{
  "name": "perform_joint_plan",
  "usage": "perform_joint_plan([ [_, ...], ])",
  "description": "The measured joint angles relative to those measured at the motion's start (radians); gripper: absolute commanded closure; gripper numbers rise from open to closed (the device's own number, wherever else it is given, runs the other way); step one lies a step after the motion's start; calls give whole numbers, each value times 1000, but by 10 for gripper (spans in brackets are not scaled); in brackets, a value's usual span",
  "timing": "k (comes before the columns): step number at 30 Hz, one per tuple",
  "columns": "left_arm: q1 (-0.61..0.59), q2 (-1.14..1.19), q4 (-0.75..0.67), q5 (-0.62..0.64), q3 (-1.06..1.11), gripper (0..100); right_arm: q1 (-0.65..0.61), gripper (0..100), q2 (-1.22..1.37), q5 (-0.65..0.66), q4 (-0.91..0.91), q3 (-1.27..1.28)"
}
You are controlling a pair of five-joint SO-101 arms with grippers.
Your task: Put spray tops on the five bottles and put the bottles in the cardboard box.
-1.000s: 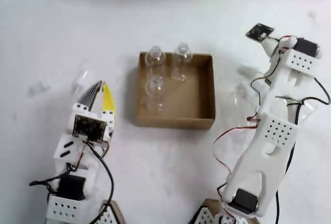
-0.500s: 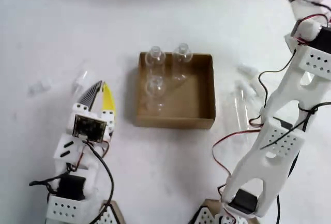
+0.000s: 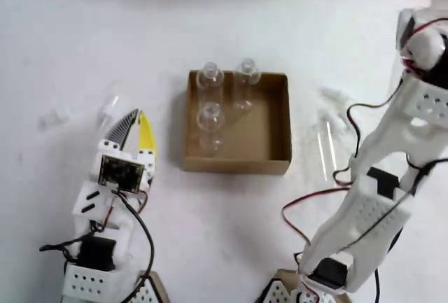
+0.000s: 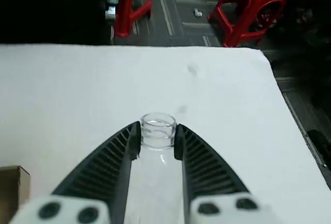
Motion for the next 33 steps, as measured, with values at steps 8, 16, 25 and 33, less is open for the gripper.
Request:
perform_joint_plan([
  [8,0,0,0,0,0,976,-5,983,-181,-32,2,-12],
  [16,0,0,0,0,0,976,-5,984,-311,-55,3,3],
  [25,0,0,0,0,0,976,-75,983,-543,-133,5,420],
  [33,0,0,0,0,0,976,-261,982,-718,-135,-15,784],
])
